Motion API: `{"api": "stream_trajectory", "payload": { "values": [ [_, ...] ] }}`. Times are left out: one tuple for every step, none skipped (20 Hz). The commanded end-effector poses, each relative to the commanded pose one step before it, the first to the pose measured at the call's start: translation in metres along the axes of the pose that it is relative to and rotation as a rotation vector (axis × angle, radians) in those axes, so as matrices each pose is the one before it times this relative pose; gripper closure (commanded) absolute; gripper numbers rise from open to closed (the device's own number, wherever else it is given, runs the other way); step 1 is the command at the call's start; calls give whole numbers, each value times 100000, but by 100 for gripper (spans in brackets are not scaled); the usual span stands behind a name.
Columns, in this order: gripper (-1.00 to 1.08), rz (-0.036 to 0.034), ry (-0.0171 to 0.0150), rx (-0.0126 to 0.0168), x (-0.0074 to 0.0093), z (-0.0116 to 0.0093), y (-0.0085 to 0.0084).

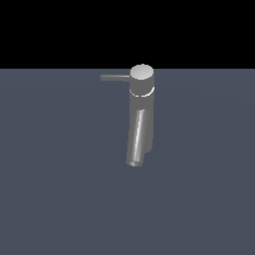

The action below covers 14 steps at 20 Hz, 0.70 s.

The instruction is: Turn on the faucet by rotating a designated handle.

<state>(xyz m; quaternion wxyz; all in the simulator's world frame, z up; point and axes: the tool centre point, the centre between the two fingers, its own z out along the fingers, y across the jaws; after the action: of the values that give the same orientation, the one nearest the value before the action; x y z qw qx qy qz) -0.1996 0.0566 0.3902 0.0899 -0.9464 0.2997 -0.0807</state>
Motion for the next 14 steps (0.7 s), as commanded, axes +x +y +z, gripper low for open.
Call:
{"api": "stream_trajectory", "payload": {
  "values": [
    [108, 6799, 2258, 1819, 424, 1022, -660],
    [108, 2589, 869, 682, 163, 400, -264],
    [108, 2574, 864, 680, 162, 398, -264],
    [108, 2561, 860, 678, 161, 396, -264],
    [108, 2550, 857, 677, 161, 395, -264],
    [108, 2542, 854, 676, 161, 394, -264],
    [108, 2535, 851, 676, 161, 394, -265],
    [108, 2531, 849, 676, 160, 394, -266],
    [108, 2530, 849, 678, 161, 394, -267],
    [108, 2530, 848, 679, 161, 395, -268],
    [108, 2534, 848, 682, 162, 395, -270],
    [108, 2539, 849, 685, 162, 397, -272],
    [108, 2548, 851, 689, 163, 398, -274],
    [108, 2559, 853, 693, 164, 400, -276]
  ]
}}
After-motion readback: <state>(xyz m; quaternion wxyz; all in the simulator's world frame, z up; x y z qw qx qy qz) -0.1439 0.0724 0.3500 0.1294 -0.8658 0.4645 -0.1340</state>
